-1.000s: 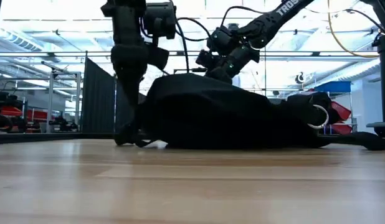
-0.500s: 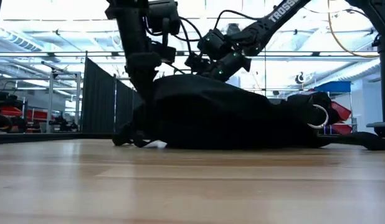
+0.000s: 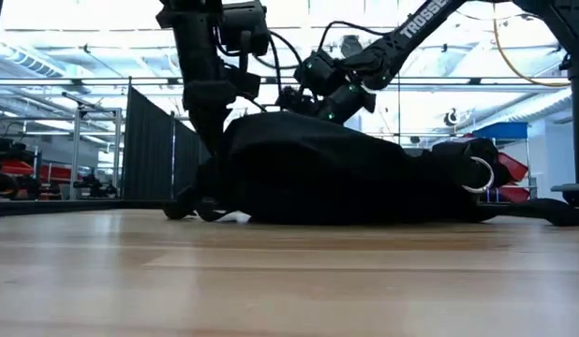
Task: Unpack backpack
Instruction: Open the black backpack
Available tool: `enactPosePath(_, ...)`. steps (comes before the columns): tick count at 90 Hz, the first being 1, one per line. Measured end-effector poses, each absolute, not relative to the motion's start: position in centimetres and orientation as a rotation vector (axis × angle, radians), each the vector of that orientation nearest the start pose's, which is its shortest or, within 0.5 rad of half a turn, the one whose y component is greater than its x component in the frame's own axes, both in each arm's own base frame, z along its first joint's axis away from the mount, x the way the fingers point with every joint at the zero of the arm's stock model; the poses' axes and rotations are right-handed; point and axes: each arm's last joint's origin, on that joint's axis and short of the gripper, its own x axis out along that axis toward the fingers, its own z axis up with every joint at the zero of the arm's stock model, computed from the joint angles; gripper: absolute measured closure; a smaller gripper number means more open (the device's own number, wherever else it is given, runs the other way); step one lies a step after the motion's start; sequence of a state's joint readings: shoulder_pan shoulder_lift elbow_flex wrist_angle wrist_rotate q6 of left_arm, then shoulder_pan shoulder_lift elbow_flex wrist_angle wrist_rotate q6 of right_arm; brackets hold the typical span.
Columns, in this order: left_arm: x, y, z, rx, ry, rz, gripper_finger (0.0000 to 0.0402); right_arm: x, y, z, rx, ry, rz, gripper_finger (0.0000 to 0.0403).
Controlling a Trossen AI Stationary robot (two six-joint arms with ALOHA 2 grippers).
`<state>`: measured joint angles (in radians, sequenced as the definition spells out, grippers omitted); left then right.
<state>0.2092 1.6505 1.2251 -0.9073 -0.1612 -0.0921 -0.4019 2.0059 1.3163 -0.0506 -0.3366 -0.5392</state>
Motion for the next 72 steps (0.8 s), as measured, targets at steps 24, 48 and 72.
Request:
enactPosePath(24,30.4,6.9,22.6,-0.119,1.328,0.363,0.0214,40.6,-15.8,15.0,-0.224,0.692,0.106,0.0303)
enactPosePath(48,30.2,6.8,22.6,-0.124,1.346,0.355,0.0214,40.6,-15.4,13.7,-0.229,0.737,0.137,0.0349)
enactPosePath(72,30.2,6.8,22.6,-0.125,1.348,0.354,0.0214,40.4,-15.4,14.3,-0.244,0.745,0.138,0.0402)
